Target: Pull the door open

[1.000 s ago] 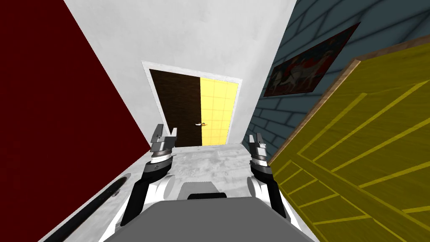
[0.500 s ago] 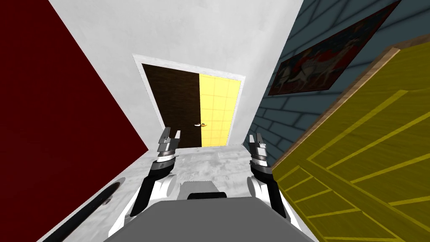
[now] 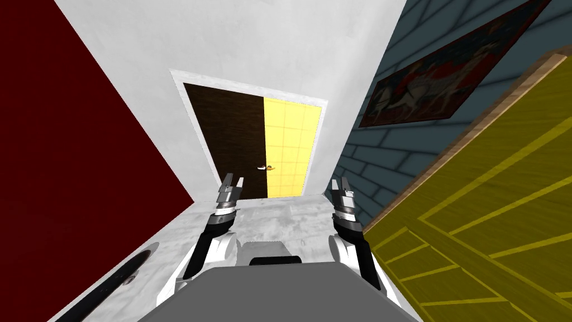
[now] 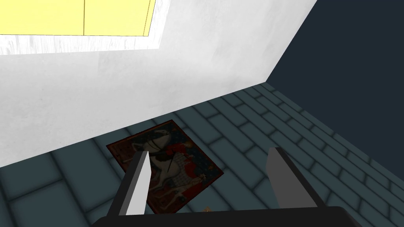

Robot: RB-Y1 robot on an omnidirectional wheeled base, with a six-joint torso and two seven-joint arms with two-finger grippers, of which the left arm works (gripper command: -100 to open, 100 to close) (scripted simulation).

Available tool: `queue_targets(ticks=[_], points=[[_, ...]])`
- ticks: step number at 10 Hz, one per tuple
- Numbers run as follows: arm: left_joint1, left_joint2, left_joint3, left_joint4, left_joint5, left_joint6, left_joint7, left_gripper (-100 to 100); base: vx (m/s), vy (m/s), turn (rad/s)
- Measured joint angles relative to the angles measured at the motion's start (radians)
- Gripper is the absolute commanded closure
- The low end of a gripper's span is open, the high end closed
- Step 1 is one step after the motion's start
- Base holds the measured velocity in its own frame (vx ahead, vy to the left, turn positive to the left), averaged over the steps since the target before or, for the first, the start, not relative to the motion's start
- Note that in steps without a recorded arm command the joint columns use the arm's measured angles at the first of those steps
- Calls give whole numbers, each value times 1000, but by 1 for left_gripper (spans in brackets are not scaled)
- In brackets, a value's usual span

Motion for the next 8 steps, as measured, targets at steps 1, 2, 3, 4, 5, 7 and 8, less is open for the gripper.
queue_targets(ticks=[1, 2, 3, 4, 5, 7, 8], points=[[-7, 8, 4, 23, 2, -4, 6, -100, 93, 3, 4], [-11, 13, 4, 47, 1, -11, 11, -100, 90, -6, 2], [-10, 16, 0, 64, -1, -19, 14, -100, 95, -9, 5], [-20, 24, 4, 93, 0, -26, 19, -100, 95, -4, 4], [-26, 30, 6, 111, 1, -26, 25, -100, 93, -3, 4], [-40, 39, 6, 159, -1, -32, 33, -100, 103, -2, 4], [-40, 49, 8, 188, 1, -46, 41, -100, 114, 2, 5]])
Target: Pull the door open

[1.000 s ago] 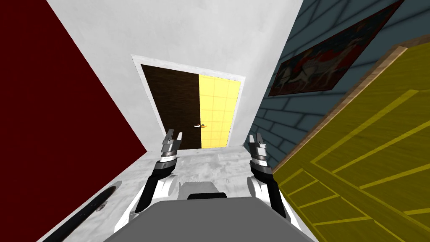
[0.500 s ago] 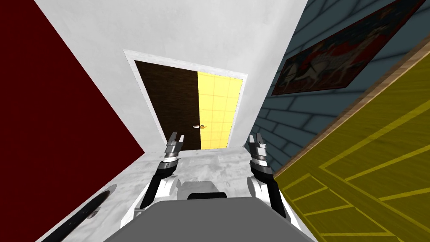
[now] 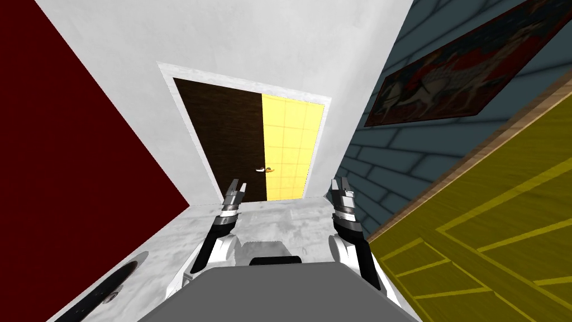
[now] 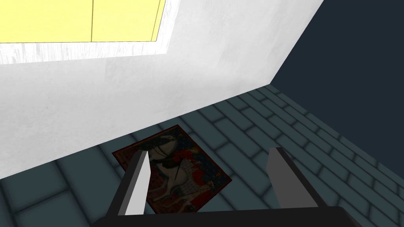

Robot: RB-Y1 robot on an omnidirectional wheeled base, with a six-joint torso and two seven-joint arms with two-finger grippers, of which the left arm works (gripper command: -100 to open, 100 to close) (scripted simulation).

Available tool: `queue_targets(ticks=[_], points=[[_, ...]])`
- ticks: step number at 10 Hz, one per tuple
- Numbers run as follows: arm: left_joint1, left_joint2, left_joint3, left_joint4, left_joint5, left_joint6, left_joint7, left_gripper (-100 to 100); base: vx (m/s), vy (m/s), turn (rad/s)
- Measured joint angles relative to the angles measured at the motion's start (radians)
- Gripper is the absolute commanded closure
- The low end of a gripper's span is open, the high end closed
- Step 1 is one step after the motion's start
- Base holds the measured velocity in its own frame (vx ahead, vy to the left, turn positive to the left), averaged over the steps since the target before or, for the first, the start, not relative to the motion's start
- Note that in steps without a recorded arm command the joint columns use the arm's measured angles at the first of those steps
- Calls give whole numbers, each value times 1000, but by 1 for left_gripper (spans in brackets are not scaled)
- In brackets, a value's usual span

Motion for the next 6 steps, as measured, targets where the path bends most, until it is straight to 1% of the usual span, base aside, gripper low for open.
queue_targets(ticks=[1, 3, 4, 6], points=[[-9, 5, 1, 33, -1, -12, 5, -100, 104, -2, 4], [-24, 13, 1, 85, -2, -23, 13, -100, 96, -19, 4], [-29, 20, 3, 111, -1, -29, 19, -100, 99, -6, 6], [-50, 33, 8, 174, -1, -43, 31, -100, 98, -2, 4]])
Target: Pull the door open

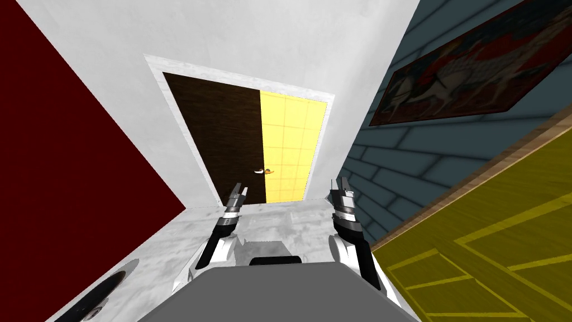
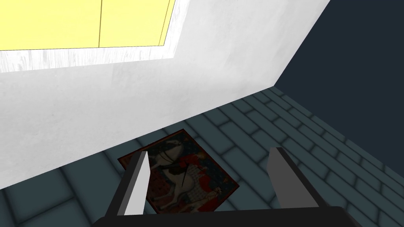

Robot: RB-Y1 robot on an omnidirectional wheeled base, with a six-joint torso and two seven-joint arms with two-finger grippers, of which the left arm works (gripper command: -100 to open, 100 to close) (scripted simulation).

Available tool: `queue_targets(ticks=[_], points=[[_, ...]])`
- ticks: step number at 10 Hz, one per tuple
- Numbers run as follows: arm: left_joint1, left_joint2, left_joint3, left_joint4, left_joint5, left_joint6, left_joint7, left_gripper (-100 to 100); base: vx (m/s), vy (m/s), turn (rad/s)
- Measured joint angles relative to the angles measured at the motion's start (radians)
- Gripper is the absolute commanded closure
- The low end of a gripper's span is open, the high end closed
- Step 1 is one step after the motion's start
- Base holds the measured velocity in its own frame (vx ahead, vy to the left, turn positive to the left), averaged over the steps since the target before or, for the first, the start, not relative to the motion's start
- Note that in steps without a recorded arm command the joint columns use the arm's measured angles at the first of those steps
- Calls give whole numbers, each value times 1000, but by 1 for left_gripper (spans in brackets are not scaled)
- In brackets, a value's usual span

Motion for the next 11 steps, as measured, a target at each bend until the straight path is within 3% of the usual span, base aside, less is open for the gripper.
queue_targets(ticks=[7, 11], points=[[-52, 42, 11, 183, 1, -31, 40, -100, 103, -8, 5], [-76, 64, 14, 304, 0, -68, 62, -100, 98, -10, 4]])
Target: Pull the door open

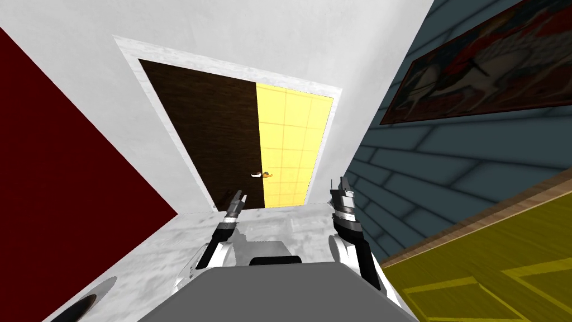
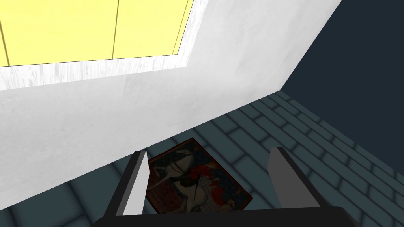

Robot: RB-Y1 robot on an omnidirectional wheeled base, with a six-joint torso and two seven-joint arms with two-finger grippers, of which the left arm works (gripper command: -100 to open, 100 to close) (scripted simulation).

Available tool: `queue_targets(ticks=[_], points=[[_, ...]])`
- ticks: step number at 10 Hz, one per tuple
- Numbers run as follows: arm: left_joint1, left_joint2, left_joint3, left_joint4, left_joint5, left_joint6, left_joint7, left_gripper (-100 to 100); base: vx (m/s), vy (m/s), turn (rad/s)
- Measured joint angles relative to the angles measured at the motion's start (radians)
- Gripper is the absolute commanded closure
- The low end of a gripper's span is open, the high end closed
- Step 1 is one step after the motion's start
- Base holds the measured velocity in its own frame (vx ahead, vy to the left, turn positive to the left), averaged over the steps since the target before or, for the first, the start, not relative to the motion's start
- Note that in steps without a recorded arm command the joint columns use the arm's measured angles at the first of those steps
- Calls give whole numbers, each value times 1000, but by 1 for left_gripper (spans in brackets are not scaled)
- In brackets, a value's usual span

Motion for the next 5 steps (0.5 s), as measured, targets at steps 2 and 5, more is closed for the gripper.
queue_targets(ticks=[2, 5], points=[[-16, 12, 3, 61, 0, -15, 12, -100, 92, -12, 4], [-40, 25, 7, 144, 0, -31, 26, -100, 100, -2, 3]])
